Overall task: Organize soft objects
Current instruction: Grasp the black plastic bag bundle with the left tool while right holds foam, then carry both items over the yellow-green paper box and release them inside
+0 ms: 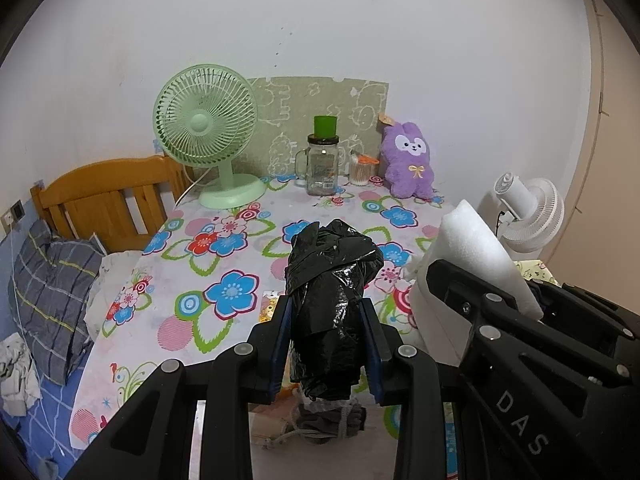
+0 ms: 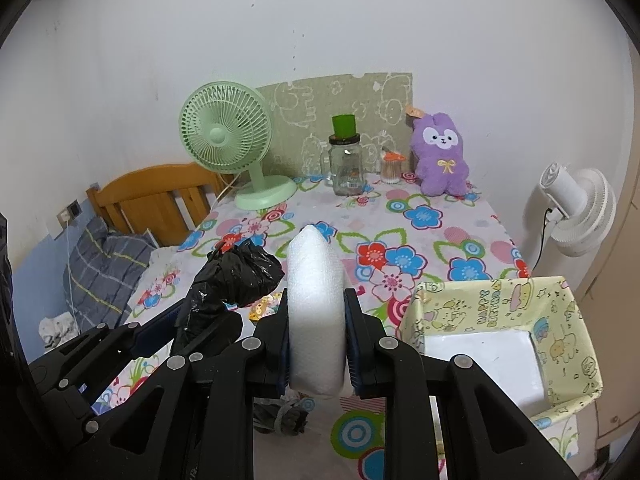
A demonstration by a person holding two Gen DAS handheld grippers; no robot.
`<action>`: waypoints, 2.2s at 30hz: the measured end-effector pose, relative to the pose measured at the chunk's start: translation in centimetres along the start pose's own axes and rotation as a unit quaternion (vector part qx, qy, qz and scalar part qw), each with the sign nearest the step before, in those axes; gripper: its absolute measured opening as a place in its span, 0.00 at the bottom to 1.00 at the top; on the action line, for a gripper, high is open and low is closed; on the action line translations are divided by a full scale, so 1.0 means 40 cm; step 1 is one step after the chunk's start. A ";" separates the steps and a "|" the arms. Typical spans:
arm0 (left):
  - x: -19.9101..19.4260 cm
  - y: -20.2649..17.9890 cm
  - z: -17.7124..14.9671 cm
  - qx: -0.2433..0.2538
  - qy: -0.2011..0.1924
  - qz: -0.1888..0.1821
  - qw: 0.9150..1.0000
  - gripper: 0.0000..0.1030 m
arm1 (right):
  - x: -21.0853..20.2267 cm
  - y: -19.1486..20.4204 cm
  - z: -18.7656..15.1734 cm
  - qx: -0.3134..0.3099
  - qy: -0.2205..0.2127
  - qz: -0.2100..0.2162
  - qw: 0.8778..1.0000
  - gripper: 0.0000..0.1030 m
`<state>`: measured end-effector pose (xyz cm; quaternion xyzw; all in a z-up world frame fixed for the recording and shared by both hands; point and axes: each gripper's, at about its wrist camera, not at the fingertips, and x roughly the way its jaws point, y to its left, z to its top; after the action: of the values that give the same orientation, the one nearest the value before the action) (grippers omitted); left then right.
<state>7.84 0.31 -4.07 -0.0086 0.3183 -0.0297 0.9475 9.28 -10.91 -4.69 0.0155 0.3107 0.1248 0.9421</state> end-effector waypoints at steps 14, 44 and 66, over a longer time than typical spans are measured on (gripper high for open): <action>-0.006 -0.090 0.011 0.016 -0.009 -0.011 1.000 0.31 | -0.040 -0.078 0.002 0.005 -0.009 -0.015 1.000 0.25; 0.086 -0.303 0.015 0.051 0.006 -0.062 0.997 0.31 | -0.042 -0.303 -0.014 0.036 -0.007 -0.073 0.997 0.25; 0.235 -0.428 -0.023 0.092 0.072 -0.083 0.990 0.37 | 0.053 -0.462 -0.076 0.098 0.037 -0.114 0.988 0.25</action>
<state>13.89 -17.35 -9.87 0.0542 0.3802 -0.1378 0.9130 13.28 -28.42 -10.35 0.0673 0.3559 -0.0139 0.9320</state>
